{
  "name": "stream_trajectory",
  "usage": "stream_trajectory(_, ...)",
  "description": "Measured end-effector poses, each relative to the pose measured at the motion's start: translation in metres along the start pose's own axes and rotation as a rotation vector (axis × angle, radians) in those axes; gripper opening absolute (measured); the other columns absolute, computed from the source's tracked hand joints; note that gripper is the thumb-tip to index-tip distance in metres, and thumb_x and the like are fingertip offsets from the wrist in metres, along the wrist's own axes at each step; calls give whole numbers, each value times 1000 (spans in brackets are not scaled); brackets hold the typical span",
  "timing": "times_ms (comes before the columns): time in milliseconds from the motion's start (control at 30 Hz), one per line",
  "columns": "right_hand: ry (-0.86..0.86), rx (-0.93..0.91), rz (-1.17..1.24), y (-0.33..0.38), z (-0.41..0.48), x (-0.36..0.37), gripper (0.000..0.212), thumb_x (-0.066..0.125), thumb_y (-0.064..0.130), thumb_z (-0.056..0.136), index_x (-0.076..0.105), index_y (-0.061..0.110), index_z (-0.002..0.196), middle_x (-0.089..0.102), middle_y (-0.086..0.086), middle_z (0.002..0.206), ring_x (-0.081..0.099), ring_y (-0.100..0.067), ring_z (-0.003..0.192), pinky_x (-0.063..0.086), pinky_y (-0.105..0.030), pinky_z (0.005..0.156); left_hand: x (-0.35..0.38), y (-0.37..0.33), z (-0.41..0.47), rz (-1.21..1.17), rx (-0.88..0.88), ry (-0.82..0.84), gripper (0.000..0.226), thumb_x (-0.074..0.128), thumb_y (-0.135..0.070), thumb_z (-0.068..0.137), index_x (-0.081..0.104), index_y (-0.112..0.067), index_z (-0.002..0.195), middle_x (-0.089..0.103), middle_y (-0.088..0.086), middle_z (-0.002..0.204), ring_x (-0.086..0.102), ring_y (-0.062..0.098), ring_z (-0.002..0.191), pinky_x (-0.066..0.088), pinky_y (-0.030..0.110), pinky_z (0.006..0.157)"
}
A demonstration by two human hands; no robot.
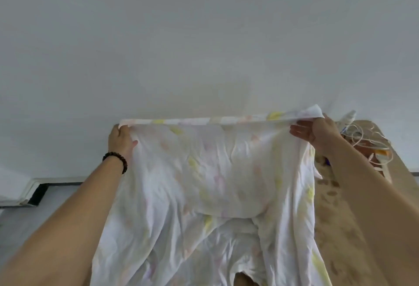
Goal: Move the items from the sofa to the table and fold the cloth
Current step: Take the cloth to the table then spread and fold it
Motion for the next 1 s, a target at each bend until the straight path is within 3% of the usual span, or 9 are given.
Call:
stream_trajectory(133,35,-246,84,118,-7,41,17,37,12,101,53,17,101,55,-17,102,60,-28,77,61,-45,69,-20,-121,49,-1,244,-141,48,32,-36,91,49,-17,132,55,3,124,55,23,114,48,43,100)
stream_trajectory(233,46,-479,-38,210,-33,69,12,36,28,101,43,26,111,54,-7,113,57,-20,90,56,-39,79,-49,-209,74,0,403,-254,59,25,-46,88,42,-20,139,53,3,134,52,21,121,44,41,104)
stream_trajectory(367,-60,-703,-104,304,-80,79,24,37,40,84,42,43,107,54,0,126,54,-16,102,53,-34,80,-82,-328,46,-8,683,-324,47,23,-35,93,44,-21,133,54,2,130,54,16,116,42,30,103)
stream_trajectory(567,-164,-847,-4,355,-149,63,29,37,39,84,44,43,111,55,3,126,54,-11,98,54,-31,78,-132,-418,-10,13,968,-380,45,21,-26,95,43,-20,134,49,-3,124,48,6,103,38,17,97)
stream_trajectory(700,-216,-881,-68,324,-176,43,26,39,41,86,43,45,111,54,3,126,55,-12,102,55,-37,86,-155,-399,-46,37,1045,-371,43,26,-24,97,46,-13,133,50,6,133,47,5,111,33,10,98)
stream_trajectory(767,-285,-852,-142,288,-182,26,30,45,46,83,48,46,113,56,6,121,58,-16,109,54,-46,95,-163,-366,-60,81,1063,-362,42,29,-22,96,48,-8,131,49,10,133,47,13,119,31,11,100)
stream_trajectory(833,-328,-793,-245,238,-180,11,35,46,43,85,49,47,119,56,6,122,57,-22,114,52,-51,96,-165,-315,-70,132,1062,-334,39,33,-20,97,50,-5,129,50,16,130,47,23,121,32,18,101)
stream_trajectory(933,-339,-596,-326,135,-171,-11,48,36,21,86,49,39,129,56,1,124,55,-29,115,51,-54,95,-159,-210,-80,236,973,-243,32,39,-16,99,52,-6,126,49,19,122,49,29,114,35,25,93)
stream_trajectory(1000,-344,-443,-383,66,-174,-27,43,37,31,85,51,48,121,58,4,118,56,-29,108,51,-52,89,-155,-130,-89,314,878,-176,29,40,-13,100,54,-8,125,49,19,116,51,32,107,37,28,88)
Point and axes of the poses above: each hand's wrist, its own z-axis towards the middle knuckle, its own x-axis out of the palm, y = z × x, the point moved 8 cm from there along z, towards the middle knuckle
